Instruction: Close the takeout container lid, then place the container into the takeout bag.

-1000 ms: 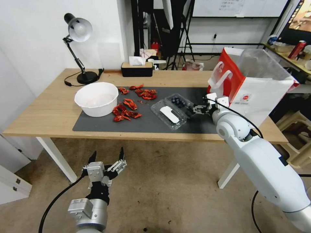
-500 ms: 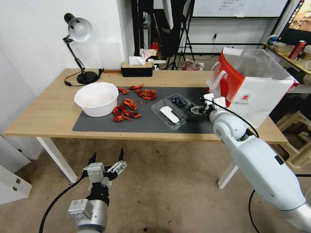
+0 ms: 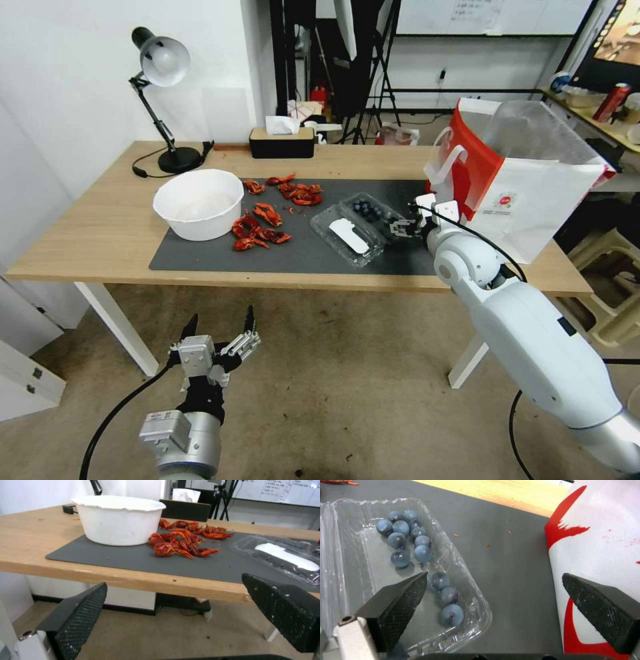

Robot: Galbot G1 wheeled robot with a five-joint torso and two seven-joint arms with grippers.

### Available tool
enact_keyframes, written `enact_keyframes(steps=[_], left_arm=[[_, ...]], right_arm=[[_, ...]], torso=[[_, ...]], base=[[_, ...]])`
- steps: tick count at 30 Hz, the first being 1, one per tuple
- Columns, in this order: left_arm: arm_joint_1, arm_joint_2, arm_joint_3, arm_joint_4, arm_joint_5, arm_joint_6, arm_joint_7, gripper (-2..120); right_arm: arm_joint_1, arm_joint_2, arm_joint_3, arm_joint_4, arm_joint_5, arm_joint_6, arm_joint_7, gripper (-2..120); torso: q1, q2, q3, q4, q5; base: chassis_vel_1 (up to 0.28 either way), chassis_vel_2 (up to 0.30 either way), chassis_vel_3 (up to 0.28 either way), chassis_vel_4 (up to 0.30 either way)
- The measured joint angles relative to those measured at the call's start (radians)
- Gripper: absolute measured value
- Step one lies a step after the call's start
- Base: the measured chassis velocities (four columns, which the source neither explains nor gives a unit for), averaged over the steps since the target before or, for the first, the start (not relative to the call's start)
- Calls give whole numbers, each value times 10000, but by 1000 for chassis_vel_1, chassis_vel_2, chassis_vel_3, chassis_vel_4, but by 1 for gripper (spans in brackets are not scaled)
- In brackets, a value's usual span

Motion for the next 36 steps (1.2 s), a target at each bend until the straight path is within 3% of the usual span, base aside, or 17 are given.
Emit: enact_keyframes(steps=[36], left_arm=[[-36, 2, 29, 215, 8, -71, -26, 100]], right_arm=[[-113, 315, 78, -401, -130, -4, 552, 100]], torso=[[0, 3, 0, 0, 0]], base=[[0, 0, 0, 0]])
